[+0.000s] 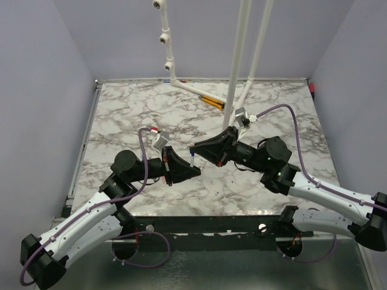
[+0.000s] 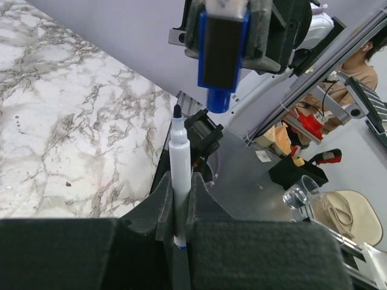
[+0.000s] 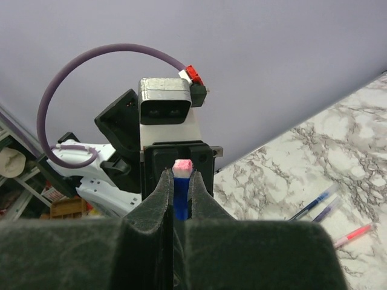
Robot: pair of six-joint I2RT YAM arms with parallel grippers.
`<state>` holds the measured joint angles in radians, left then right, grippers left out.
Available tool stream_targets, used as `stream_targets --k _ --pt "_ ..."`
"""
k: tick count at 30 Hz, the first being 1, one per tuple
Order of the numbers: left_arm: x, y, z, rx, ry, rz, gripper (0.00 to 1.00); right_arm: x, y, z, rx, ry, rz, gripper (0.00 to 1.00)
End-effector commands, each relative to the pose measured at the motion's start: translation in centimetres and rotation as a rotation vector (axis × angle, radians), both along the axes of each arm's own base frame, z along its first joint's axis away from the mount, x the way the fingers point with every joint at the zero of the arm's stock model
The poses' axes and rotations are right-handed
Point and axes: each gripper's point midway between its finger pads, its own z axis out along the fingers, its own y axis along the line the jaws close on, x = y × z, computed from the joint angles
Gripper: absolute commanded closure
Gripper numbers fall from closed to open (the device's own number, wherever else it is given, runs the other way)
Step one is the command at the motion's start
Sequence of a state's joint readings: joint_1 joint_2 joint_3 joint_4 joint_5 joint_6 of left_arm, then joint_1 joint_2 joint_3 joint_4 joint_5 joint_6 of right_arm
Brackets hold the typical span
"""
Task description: Insert the pens into the pen caps
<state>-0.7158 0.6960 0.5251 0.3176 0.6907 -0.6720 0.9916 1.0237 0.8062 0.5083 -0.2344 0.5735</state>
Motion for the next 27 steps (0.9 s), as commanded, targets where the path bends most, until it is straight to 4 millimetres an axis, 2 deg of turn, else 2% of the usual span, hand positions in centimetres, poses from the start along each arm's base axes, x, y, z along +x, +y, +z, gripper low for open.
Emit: stream_targets --k 1,27 --pt "-1.05 0.20 0.85 -0.032 -0.034 -0.037 1.00 0.52 -0.22 2.34 0.050 -0.061 -0.052 0.99" --pt "-1.45 0.58 1.52 -0.060 -0.057 -0.029 1.00 0.05 0.53 1.70 0.026 -0.058 -0.037 0.99"
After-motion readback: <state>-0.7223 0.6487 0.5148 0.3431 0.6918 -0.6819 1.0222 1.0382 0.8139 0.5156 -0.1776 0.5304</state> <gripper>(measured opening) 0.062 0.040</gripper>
